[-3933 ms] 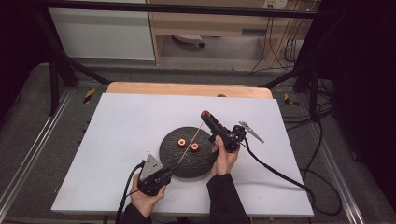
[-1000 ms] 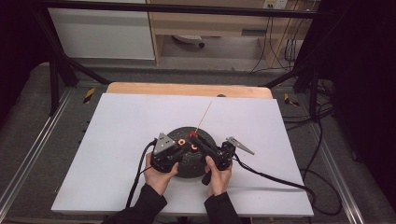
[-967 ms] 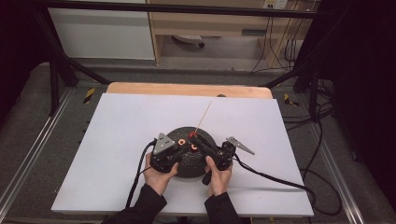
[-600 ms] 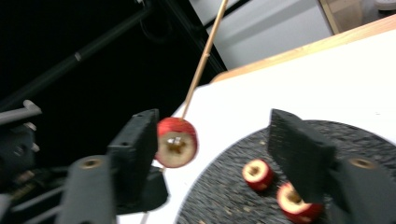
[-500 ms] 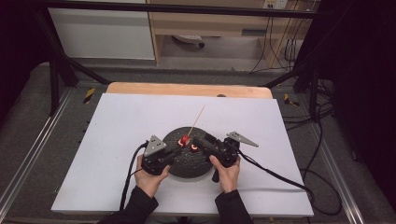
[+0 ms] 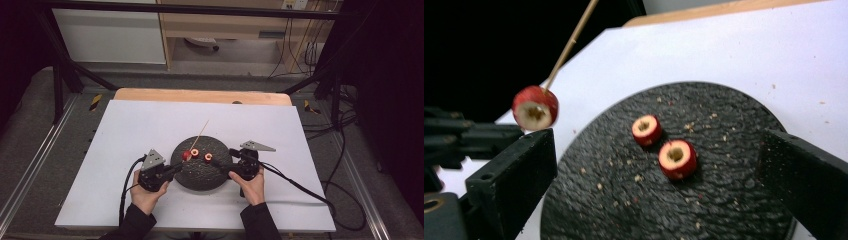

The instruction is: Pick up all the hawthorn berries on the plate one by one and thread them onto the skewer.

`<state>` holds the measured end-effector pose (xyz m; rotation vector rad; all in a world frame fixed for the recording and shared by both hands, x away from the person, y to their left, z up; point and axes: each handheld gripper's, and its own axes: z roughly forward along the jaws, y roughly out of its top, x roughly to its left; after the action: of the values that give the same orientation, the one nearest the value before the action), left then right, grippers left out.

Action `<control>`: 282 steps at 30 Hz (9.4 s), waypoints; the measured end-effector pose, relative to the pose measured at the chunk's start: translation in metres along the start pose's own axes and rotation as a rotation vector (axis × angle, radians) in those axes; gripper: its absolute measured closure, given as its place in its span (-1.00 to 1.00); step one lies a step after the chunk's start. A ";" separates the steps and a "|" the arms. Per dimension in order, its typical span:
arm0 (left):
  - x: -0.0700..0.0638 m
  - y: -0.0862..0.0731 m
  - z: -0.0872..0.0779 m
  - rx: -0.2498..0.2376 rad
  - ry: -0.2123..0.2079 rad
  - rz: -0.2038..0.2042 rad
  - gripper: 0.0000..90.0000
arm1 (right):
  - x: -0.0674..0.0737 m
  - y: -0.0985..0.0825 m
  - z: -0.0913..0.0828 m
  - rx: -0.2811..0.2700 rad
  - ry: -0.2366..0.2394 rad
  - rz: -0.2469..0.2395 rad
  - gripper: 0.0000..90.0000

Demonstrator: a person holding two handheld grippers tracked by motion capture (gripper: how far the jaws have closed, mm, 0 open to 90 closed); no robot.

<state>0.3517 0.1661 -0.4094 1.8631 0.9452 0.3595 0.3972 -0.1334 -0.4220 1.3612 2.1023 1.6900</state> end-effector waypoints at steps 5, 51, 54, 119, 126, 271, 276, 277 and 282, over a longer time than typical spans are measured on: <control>0.007 -0.011 -0.008 0.019 0.006 0.008 0.96 | -0.003 -0.001 0.001 0.060 -0.013 -0.036 -0.93; 0.030 -0.043 -0.034 0.076 0.012 0.021 0.96 | 0.008 0.057 0.083 0.661 -0.120 -0.358 -0.16; 0.030 -0.043 -0.034 0.076 0.011 0.019 0.96 | 0.008 0.056 0.088 0.678 -0.122 -0.346 -0.04; 0.027 -0.043 -0.033 0.084 0.013 0.030 0.96 | 0.013 0.064 0.044 0.542 -0.057 -0.147 0.40; 0.026 -0.043 -0.032 0.086 0.011 0.035 0.96 | 0.014 0.056 0.032 0.449 -0.024 -0.131 0.40; -0.020 -0.016 -0.004 -0.066 -0.016 0.028 0.97 | 0.019 0.004 0.028 -0.383 0.263 0.318 0.44; -0.019 -0.012 0.002 -0.054 -0.024 0.026 0.97 | 0.022 0.002 0.026 -0.384 0.246 0.296 0.43; -0.019 -0.011 0.003 -0.052 -0.026 0.025 0.97 | 0.022 0.002 0.025 -0.386 0.246 0.297 0.43; -0.020 -0.008 0.008 -0.048 -0.026 0.040 0.97 | 0.023 0.003 0.023 -0.386 0.239 0.286 0.44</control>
<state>0.3395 0.1479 -0.4167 1.8405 0.8759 0.3787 0.3986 -0.1011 -0.4188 1.4431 1.6106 2.3260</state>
